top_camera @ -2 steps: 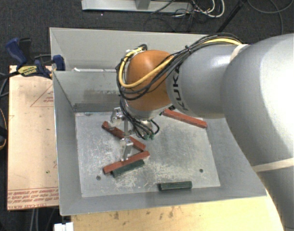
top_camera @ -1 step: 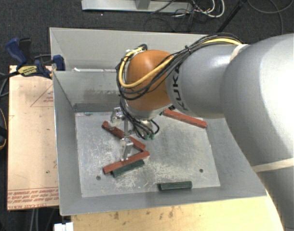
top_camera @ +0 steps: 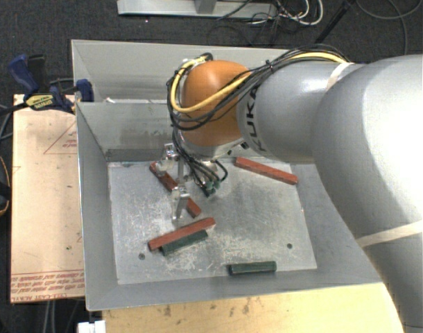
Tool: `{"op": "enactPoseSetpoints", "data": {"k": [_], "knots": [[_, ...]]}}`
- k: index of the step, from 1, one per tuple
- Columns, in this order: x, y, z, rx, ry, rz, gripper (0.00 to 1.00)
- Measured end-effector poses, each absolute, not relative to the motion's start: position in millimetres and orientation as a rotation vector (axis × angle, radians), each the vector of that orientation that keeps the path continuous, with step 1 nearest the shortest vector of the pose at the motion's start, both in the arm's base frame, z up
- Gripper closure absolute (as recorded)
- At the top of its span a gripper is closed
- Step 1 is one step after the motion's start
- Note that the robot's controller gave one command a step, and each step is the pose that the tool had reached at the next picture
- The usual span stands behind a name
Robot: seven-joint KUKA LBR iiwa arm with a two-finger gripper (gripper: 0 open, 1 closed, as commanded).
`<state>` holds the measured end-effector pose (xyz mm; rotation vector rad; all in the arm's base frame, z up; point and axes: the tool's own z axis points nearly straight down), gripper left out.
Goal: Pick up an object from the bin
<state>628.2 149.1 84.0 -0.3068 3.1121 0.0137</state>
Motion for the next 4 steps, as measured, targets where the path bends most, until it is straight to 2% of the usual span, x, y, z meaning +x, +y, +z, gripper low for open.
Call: {"op": "enactPoseSetpoints", "data": {"k": [1,2,3,4], "knots": [[637.0,122,81,-0.297,3.101,0.011,0.00],[644.9,85,88,0.245,3.129,0.002,1.00],[644.9,85,88,0.245,3.129,0.003,1.00],[653.0,79,279,0.207,3.122,0.005,1.00]]}}
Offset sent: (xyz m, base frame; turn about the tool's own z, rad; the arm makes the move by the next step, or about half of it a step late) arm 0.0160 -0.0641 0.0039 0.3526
